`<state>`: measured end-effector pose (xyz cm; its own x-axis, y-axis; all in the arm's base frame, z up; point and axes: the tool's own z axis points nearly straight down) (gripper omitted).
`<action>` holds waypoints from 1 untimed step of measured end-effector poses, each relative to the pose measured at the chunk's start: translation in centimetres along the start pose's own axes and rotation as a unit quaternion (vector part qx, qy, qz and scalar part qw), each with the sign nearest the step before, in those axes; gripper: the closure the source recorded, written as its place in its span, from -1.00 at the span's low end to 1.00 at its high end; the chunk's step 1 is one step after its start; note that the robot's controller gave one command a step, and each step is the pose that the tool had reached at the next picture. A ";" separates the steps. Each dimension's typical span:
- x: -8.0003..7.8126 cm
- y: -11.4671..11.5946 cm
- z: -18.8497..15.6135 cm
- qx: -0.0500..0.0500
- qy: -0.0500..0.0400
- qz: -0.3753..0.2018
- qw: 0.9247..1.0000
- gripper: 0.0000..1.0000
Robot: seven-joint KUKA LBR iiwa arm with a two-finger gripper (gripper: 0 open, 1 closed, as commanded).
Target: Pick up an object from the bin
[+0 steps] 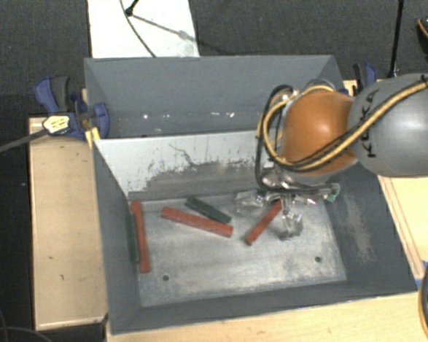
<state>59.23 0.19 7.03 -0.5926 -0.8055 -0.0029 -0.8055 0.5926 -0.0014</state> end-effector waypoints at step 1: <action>0.0 0.0 -0.1 0.000 0.000 0.002 1.000 1.00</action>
Offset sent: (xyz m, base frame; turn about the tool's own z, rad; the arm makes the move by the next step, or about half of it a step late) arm 0.0000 0.0000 0.0000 0.0000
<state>59.24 0.15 7.10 -0.5952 -0.8035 -0.0032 -0.8035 0.5952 -0.0014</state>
